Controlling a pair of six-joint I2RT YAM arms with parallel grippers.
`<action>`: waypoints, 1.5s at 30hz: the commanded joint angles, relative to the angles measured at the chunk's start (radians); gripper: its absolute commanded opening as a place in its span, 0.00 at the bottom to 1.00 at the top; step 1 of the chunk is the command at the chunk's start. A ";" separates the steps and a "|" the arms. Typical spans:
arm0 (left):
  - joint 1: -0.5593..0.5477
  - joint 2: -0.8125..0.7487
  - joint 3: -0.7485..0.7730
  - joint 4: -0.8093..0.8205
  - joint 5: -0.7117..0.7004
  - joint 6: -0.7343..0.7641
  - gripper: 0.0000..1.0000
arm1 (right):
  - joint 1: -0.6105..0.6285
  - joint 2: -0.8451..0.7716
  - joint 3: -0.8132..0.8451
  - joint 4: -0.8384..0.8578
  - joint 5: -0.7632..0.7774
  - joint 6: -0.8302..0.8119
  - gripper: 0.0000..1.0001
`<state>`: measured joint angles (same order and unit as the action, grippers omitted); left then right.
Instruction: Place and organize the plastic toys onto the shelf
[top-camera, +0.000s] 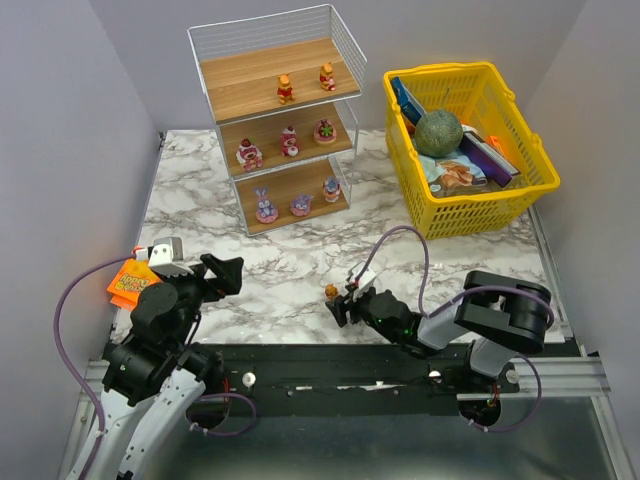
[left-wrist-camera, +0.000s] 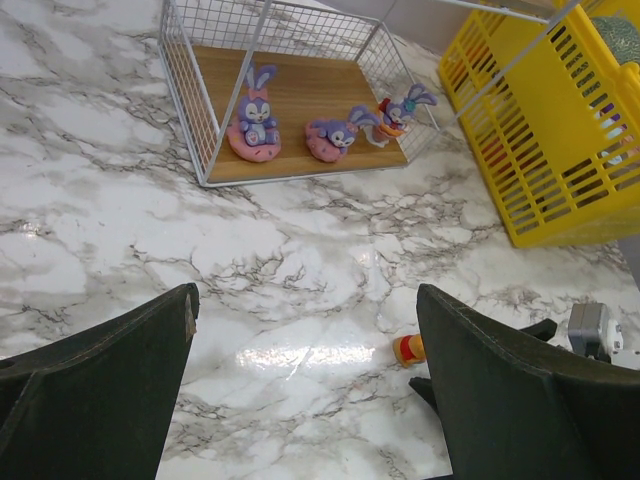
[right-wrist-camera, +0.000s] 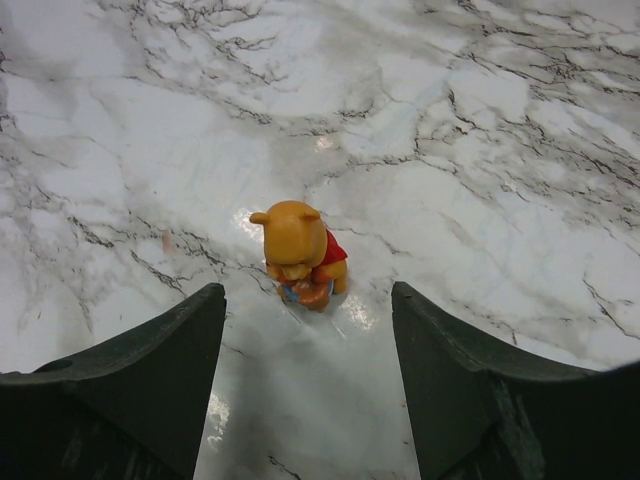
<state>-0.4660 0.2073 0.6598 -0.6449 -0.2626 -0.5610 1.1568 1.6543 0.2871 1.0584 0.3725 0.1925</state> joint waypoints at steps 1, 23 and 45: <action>0.000 0.009 -0.002 0.001 -0.020 0.004 0.99 | 0.007 0.054 0.012 0.126 0.032 -0.018 0.74; 0.000 0.009 -0.003 0.001 -0.026 0.003 0.99 | 0.006 0.116 0.107 -0.020 0.077 0.050 0.14; 0.000 0.009 0.000 -0.007 -0.035 0.000 0.99 | 0.006 -0.159 1.104 -1.319 0.100 0.091 0.11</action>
<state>-0.4660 0.2127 0.6598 -0.6453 -0.2768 -0.5610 1.1576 1.4631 1.1957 0.0185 0.4599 0.2901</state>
